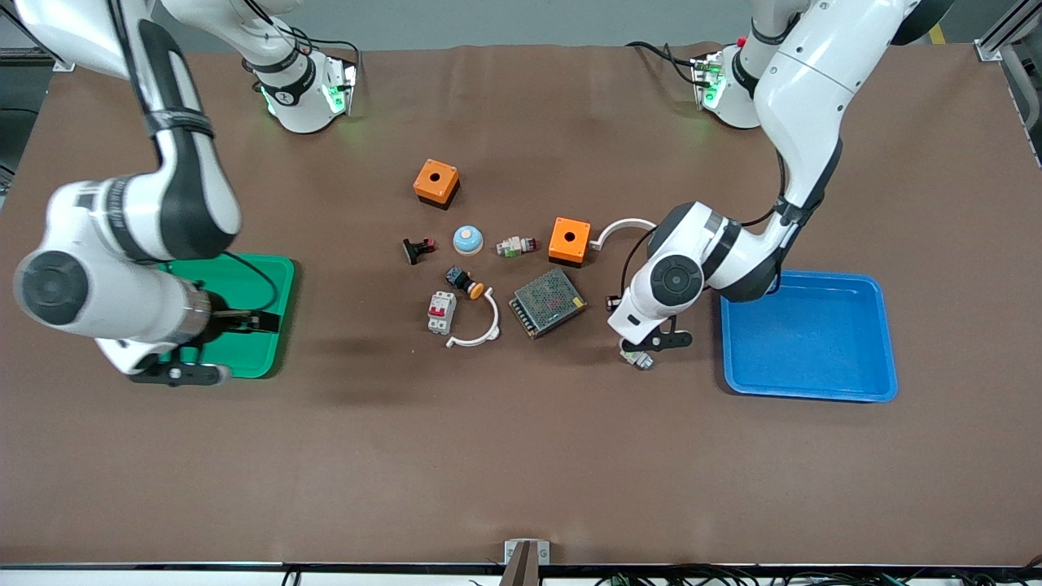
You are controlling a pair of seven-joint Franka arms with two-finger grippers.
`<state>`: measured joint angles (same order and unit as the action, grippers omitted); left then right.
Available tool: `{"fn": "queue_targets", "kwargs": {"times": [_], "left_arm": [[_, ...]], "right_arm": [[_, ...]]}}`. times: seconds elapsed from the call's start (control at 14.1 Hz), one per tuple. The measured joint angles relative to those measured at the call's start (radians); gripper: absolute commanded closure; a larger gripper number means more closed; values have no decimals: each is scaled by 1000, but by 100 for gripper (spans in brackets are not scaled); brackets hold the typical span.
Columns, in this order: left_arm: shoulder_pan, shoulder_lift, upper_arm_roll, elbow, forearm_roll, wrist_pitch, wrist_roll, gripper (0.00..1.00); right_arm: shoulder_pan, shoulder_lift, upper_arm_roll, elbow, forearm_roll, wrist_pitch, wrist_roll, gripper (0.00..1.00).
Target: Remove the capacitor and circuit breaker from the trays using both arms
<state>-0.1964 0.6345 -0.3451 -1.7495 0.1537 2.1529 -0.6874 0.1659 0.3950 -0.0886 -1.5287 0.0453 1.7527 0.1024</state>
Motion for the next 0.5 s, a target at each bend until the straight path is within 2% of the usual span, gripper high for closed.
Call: {"fn": "queue_targets", "kwargs": {"times": [0.28,0.5], "left_arm": [[34,-126,11,82,7,-103,2,0],[140,-215,17,214,12,-257,101,0]], "right_arm": [[-81,-54,-1,0,-25,-50,-105,0],[-151,-96,-1,2,-29,-88,-154,0]]}}
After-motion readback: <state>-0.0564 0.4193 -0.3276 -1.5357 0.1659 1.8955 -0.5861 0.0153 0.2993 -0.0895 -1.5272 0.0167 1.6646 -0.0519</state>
